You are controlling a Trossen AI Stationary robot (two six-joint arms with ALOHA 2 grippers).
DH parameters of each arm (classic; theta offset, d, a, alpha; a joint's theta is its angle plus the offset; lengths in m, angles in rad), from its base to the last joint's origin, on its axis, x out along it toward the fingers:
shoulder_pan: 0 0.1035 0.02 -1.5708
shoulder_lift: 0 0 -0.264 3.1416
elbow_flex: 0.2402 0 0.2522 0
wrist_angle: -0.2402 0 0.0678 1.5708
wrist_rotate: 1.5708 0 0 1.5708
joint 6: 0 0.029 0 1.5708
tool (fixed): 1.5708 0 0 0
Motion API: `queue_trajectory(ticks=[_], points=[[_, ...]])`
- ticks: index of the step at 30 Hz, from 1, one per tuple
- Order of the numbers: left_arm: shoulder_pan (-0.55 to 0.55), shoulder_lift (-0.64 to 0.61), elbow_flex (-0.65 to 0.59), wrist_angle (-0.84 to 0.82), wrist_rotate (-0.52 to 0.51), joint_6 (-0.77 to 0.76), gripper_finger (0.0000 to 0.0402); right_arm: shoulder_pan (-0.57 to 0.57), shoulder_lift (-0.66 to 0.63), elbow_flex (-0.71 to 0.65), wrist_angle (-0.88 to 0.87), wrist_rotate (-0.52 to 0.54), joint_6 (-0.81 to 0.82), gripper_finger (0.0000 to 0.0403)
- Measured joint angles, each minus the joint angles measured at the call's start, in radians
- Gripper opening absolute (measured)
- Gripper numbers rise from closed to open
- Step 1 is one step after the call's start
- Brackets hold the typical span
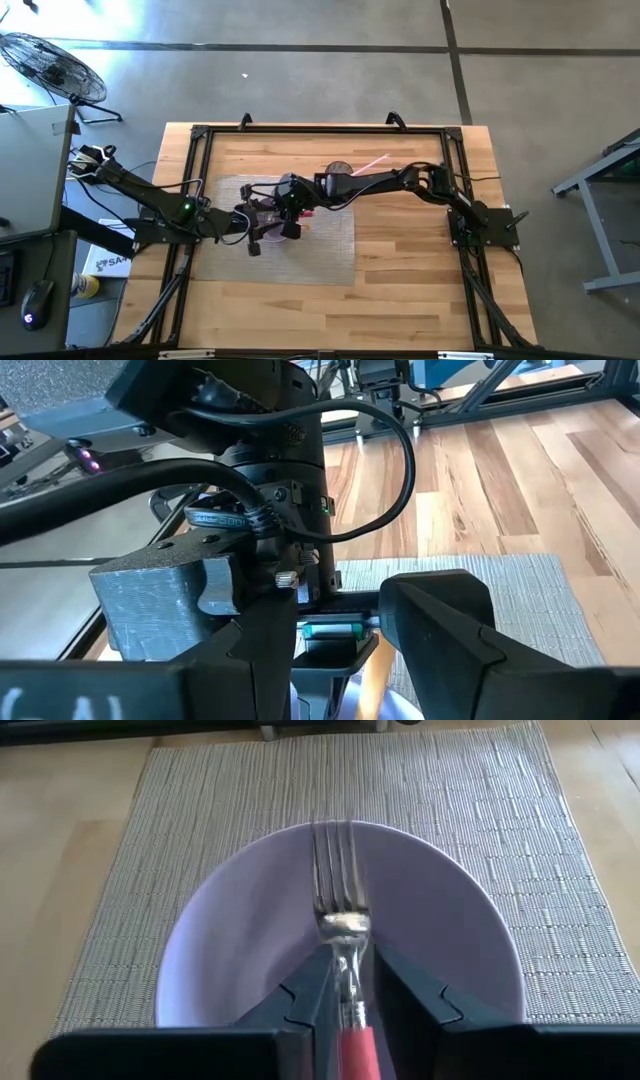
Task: Pick & Place Utensil
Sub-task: Return to Home Position
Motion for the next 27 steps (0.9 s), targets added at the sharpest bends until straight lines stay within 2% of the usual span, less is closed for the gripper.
queue_trajectory(ticks=[9, 13, 18, 27], points=[[0.0, 0.0, 0.0, 0.0, -0.002, 0.002, 0.0166, 0.0, -0.006, -0.002, 0.014, 0.001, 0.001, 0.0099], [0.0, -0.002, 0.002, 0.014, -0.006, 0.002, 0.0166, 0.001, -0.056, -0.003, -0.018, 0.023, -0.008, 0.0102], [0.0, 0.001, 0.001, 0.0, -0.002, 0.003, 0.0166, 0.003, -0.149, -0.002, -0.109, 0.088, -0.026, 0.0098], [0.0, -0.001, 0.001, 0.005, -0.001, 0.002, 0.0166, 0.007, -0.26, -0.001, -0.38, 0.163, -0.048, 0.0077]])
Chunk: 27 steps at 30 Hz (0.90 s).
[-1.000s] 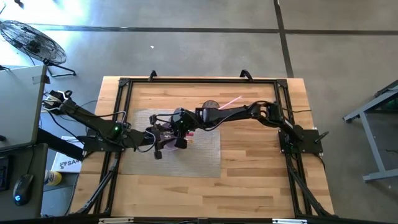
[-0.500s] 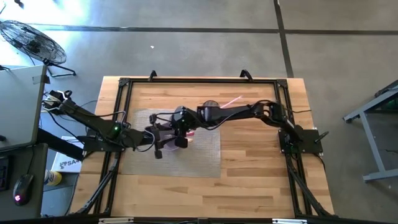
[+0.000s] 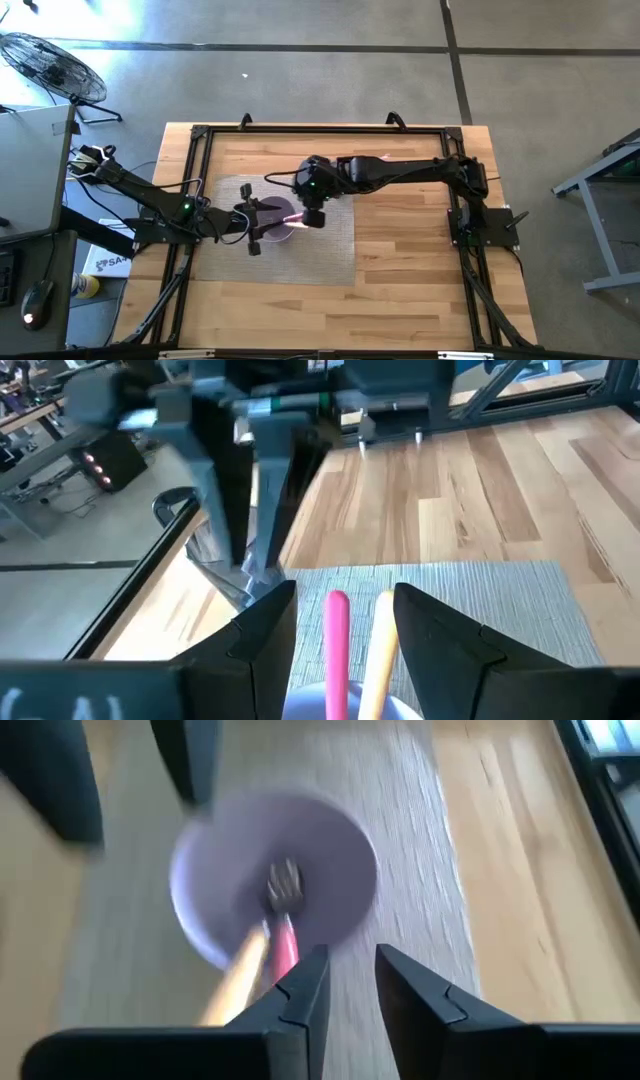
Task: Pick & Place Utensil
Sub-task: Return to Home Position
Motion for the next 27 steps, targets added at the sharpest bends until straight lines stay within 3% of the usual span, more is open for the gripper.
queue_trajectory(ticks=[5, 12, 23, 27], points=[[0.0, 0.0, 0.0, -0.001, 0.0, 0.0, 0.0166, -0.001, -0.01, 0.0, -0.148, 0.013, 0.045, 0.0051], [0.0, 0.0, 0.0, 0.0, 0.0, -0.001, 0.0166, 0.028, -0.01, -0.001, -0.177, 0.028, 0.048, 0.0003], [0.0, 0.0, 0.0, -0.001, 0.0, -0.002, 0.0166, 0.107, -0.04, -0.01, -0.232, 0.09, 0.07, 0.0001], [0.0, 0.0, 0.0, 0.0, 0.0, -0.002, 0.0166, 0.136, -0.133, -0.146, -0.15, 0.122, 0.098, 0.0001]])
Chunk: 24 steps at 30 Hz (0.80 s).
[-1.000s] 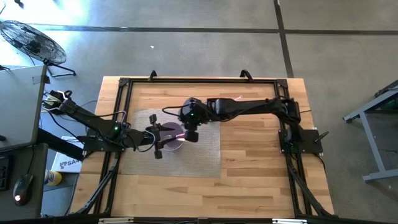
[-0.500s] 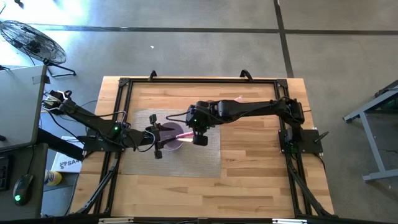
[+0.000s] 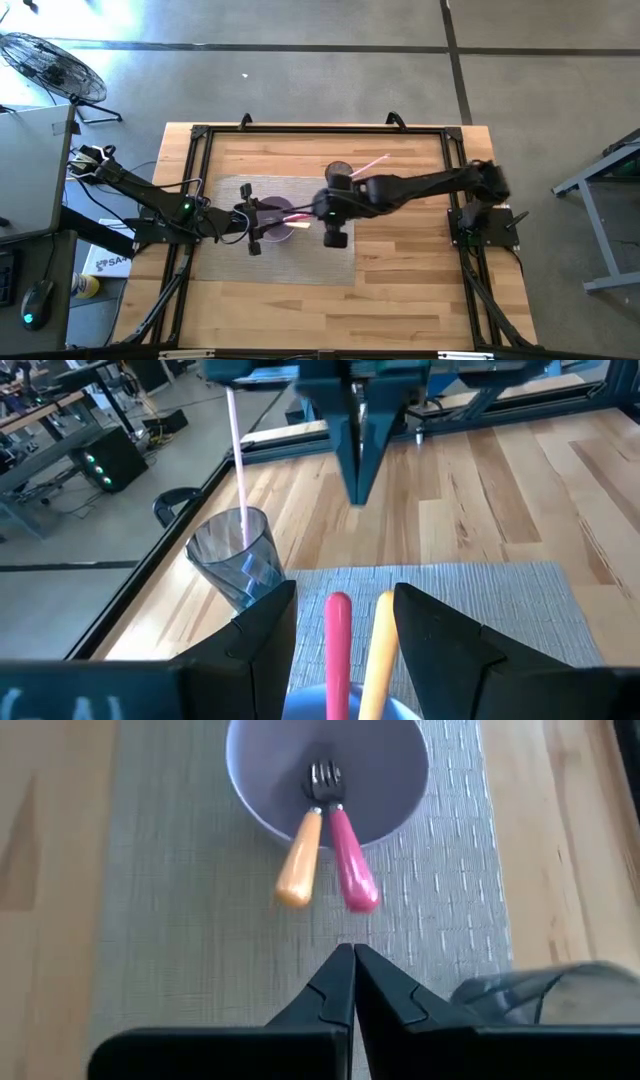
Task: Pick & Place Utensil
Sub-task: Return to Home Position
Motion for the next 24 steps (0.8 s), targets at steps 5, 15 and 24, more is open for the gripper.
queue_trajectory(ticks=[5, 15, 24], points=[[0.0, 0.0, 0.0, 0.0, 0.0, 0.0, 0.0166, 0.042, -0.232, -0.338, 0.234, 0.0, 0.079, 0.0001], [0.0, 0.0, 0.0, 0.0, 0.0, 0.0, 0.0166, 0.179, -0.8, -0.898, 0.567, -0.033, 0.219, 0.0004], [0.0, 0.0, 0.0, 0.0, 0.0, 0.0, 0.0166, 0.186, -1.214, -1.225, 0.586, -0.072, 0.224, 0.0002]])
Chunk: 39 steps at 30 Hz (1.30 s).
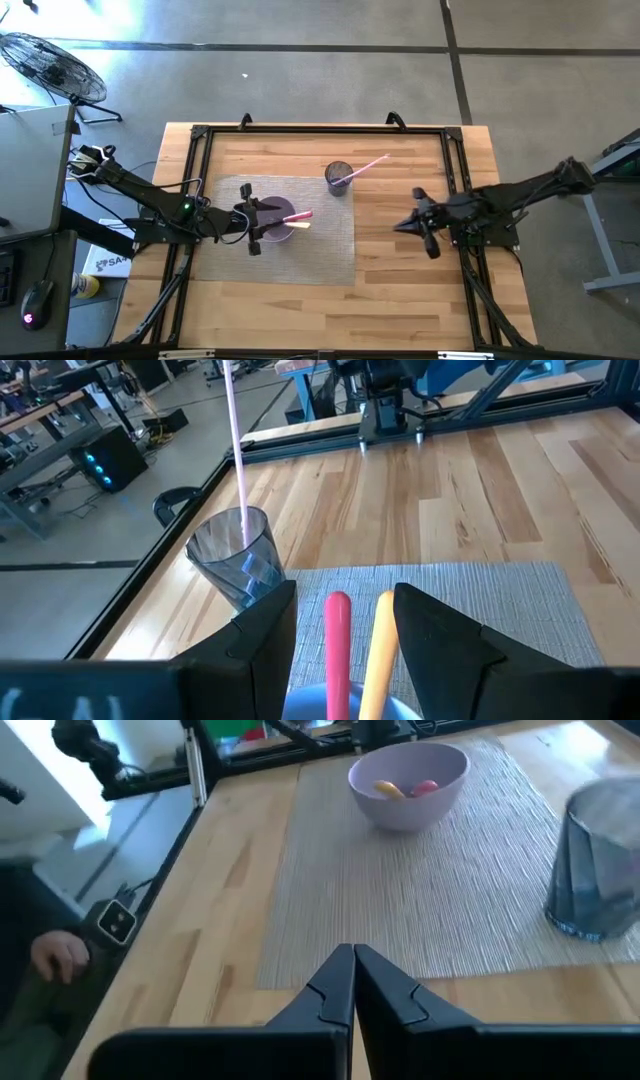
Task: Pick & Place Utensil
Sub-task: Return to Home Position
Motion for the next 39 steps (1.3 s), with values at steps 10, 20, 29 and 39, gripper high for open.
queue_trajectory(ticks=[10, 20, 29, 39], points=[[0.0, 0.0, 0.0, 0.0, 0.0, 0.0, 0.0166, -0.005, -0.198, -0.244, 0.298, 0.052, -0.115, 0.0009], [0.0, 0.0, 0.0, 0.0, 0.0, 0.0, 0.0166, -0.005, -0.277, -0.244, 0.32, -0.181, -0.115, 0.0006], [0.0, 0.0, 0.0, 0.0, 0.0, 0.0, 0.0166, -0.01, -0.267, -0.371, 0.573, -0.208, -0.105, 0.0007], [0.0, 0.0, 0.0, 0.0, 0.0, 0.001, 0.0166, -0.129, -0.387, -0.416, 0.586, -0.416, -0.071, 0.0009]])
